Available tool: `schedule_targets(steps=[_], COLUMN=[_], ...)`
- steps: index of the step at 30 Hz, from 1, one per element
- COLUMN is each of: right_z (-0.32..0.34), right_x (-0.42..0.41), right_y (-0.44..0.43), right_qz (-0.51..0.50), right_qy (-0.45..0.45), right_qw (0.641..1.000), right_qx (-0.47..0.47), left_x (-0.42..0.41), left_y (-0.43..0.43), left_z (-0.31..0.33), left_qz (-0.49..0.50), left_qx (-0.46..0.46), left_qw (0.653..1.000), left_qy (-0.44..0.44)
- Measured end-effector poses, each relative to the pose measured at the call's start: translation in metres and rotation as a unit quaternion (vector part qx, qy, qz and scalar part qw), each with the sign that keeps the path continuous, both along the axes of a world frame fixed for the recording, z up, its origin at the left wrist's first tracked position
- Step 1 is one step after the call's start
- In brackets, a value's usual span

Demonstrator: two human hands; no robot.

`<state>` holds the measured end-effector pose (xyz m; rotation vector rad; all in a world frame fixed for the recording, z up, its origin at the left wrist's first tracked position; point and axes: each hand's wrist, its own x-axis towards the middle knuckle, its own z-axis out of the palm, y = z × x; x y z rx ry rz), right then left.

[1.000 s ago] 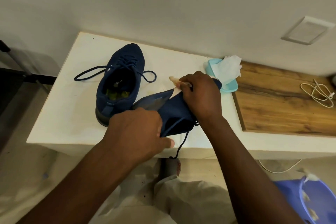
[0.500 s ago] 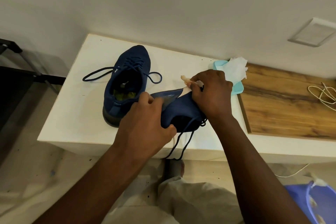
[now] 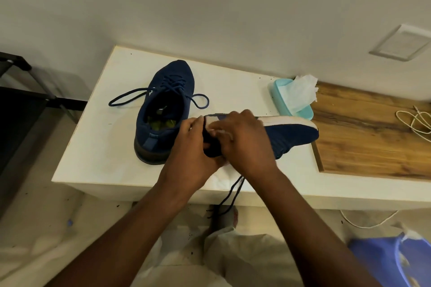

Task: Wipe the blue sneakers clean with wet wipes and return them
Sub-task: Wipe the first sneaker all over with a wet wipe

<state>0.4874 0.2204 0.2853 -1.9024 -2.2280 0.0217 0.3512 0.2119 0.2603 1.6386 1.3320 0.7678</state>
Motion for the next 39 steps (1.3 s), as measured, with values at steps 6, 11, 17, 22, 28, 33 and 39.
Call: schedule_targets(steps=[6,11,17,22,28,33,39], right_z=[0.004,-0.009,-0.004,-0.020,-0.009,-0.018,-0.019], right_x=[0.044,0.009,0.062,0.006,0.042,0.002,-0.022], right_y=[-0.001,-0.008,0.002,-0.006,0.011,0.015,0.026], right_qz=[-0.165,-0.052,-0.202,-0.067,-0.156,-0.088,-0.040], right_qy=[0.044,0.004,0.041,0.009,0.038,0.032,-0.109], right_qw=[0.985,0.999,0.978,0.998,0.986,0.995,0.993], right_qx=[0.024,-0.007,0.021,-0.003,0.036,0.019,0.027], left_x=[0.007,0.013,0.011,0.014,0.015,0.016,0.013], left_y=[0.006,0.008,0.008,0.010,0.010,0.011,0.011], left_z=[-0.010,-0.015,-0.018,-0.019,-0.025,-0.026,-0.028], left_qz=[-0.038,-0.043,-0.043,-0.048,-0.061,-0.058,-0.056], left_qx=[-0.060,-0.052,-0.051,-0.058,-0.037,-0.031,-0.054], left_qw=[0.997,0.997,0.997,0.995,0.994,0.990,0.984], left_qy=[0.028,0.043,0.044,0.066,0.086,0.124,0.163])
